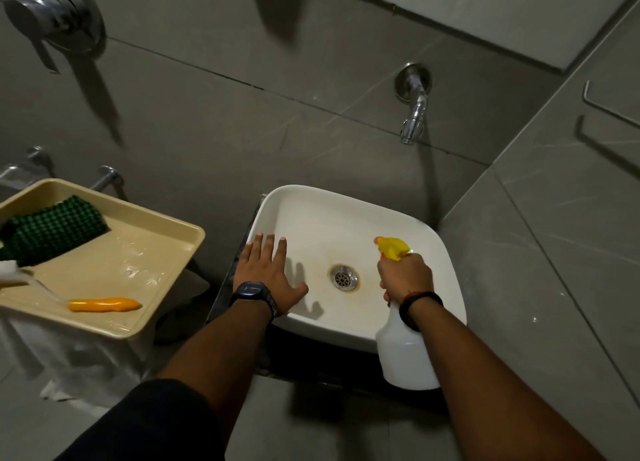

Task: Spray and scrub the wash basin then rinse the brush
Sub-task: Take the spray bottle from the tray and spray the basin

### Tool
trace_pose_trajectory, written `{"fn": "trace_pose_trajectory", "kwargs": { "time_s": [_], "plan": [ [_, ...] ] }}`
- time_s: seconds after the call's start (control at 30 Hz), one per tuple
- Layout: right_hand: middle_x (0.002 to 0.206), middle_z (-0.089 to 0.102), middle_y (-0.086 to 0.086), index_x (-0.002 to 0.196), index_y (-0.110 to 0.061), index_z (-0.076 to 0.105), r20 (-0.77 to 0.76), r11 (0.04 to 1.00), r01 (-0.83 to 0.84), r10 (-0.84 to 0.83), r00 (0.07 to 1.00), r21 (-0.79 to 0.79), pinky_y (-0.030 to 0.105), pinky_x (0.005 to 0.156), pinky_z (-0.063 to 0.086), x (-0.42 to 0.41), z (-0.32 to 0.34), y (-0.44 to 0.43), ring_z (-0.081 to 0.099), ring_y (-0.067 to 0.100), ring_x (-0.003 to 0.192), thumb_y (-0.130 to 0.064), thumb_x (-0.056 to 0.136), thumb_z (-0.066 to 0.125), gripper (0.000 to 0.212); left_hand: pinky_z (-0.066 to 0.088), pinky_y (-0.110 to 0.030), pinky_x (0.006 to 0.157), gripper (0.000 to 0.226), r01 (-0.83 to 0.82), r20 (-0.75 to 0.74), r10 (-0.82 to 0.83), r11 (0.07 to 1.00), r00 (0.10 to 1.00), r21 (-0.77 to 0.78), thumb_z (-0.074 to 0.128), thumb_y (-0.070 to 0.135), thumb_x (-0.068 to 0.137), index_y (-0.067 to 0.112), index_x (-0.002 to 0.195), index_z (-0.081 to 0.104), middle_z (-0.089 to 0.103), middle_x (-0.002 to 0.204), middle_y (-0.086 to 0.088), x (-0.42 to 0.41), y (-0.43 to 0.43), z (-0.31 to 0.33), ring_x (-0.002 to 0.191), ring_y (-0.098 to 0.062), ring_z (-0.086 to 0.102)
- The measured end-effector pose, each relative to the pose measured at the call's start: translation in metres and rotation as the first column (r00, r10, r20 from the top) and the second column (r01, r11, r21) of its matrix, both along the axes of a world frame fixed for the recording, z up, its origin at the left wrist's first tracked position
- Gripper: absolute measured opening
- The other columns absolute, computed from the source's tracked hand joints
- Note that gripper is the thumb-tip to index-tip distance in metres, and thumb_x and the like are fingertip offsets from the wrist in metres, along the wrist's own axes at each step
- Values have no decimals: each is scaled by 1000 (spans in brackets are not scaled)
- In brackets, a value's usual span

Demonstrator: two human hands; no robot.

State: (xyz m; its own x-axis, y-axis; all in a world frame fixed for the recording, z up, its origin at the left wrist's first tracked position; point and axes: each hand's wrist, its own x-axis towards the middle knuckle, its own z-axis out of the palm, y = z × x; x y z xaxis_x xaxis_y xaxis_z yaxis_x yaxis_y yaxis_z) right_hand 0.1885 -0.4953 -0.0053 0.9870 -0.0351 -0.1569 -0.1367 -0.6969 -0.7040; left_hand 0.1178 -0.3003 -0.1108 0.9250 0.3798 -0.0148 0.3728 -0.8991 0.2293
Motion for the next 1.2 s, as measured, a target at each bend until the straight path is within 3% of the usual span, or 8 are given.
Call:
{"fn": "trace_pose_trajectory", "kwargs": {
  "time_s": [0.13, 0.23, 0.3, 0.4, 0.67, 0.77, 0.93, 1.2],
  "plan": [
    [72, 69, 13, 93, -18, 67, 0, 997, 40, -40, 999, -65, 41, 62, 60, 7, -1, -17, 63, 29, 49, -26, 67, 47, 34, -4, -44, 118, 98, -1, 1, 1, 1000, 1000, -4, 31, 73, 74, 20, 149, -4, -3, 160, -8, 0, 0, -1, 145, -27, -10],
    [78, 70, 17, 99, -18, 67, -93, 997, 29, -36, 995, -76, 35, 53, 56, 4, -2, -30, 63, 30, 54, -22, 69, 48, 35, -4, -45, 118, 98, 3, 0, -3, 1000, 1000, 2, 33, 73, 73, 22, 149, -4, -3, 160, -8, 0, 1, -2, 145, -27, -10],
    [70, 68, 17, 99, -16, 67, -179, 998, -8, -4, 984, -65, 24, 43, 48, -1, -2, -37, 56, 24, 44, -18, 68, 47, 37, -4, -46, 118, 97, 9, -1, -9, 1000, 1000, 10, 33, 73, 73, 25, 149, -2, -2, 160, -8, 1, 1, -2, 145, -28, -10],
    [58, 60, 13, 98, -21, 69, -274, 996, -85, 81, 958, -4, 23, 41, 41, -10, 0, -41, 51, 24, 43, -14, 66, 46, 40, -4, -46, 117, 93, 16, -13, -15, 1000, 1000, 22, 33, 74, 73, 29, 149, 2, -1, 160, -8, 1, 1, -2, 145, -29, -10],
    [57, 62, 10, 102, -36, 70, -166, 984, -155, 168, 972, 88, 24, 40, 42, -12, -1, -33, 54, 23, 49, -18, 67, 48, 46, -5, -47, 116, 92, 11, -24, -9, 999, 1000, 48, 31, 76, 72, 31, 148, 4, 0, 160, -7, 2, 1, -3, 145, -29, -9],
    [58, 64, 9, 97, -30, 71, -96, 993, -98, 104, 990, 64, 27, 41, 47, -9, -4, -29, 52, 20, 40, -25, 67, 50, 38, -5, -46, 116, 93, 3, -9, -3, 999, 1000, 48, 30, 75, 71, 31, 148, 5, 1, 160, -7, 2, 1, -4, 145, -29, -8],
    [65, 68, 12, 83, -18, 69, 4, 998, 60, -60, 998, -28, 46, 64, 60, -2, -10, -29, 63, 31, 52, -38, 67, 53, 30, -5, -46, 116, 94, 0, 10, 0, 999, 1000, 44, 30, 75, 70, 30, 148, 6, 2, 160, -7, 3, 2, -6, 145, -29, -8],
    [64, 69, 13, 77, -19, 68, 52, 997, 6, -11, 999, 78, 49, 62, 60, -10, -3, -8, 59, 27, 45, -38, 67, 52, 27, -5, -46, 116, 95, 0, 23, 0, 1000, 1000, 29, 32, 75, 69, 29, 149, 7, 2, 160, -7, 4, 3, -7, 145, -28, -8]
  ]
}}
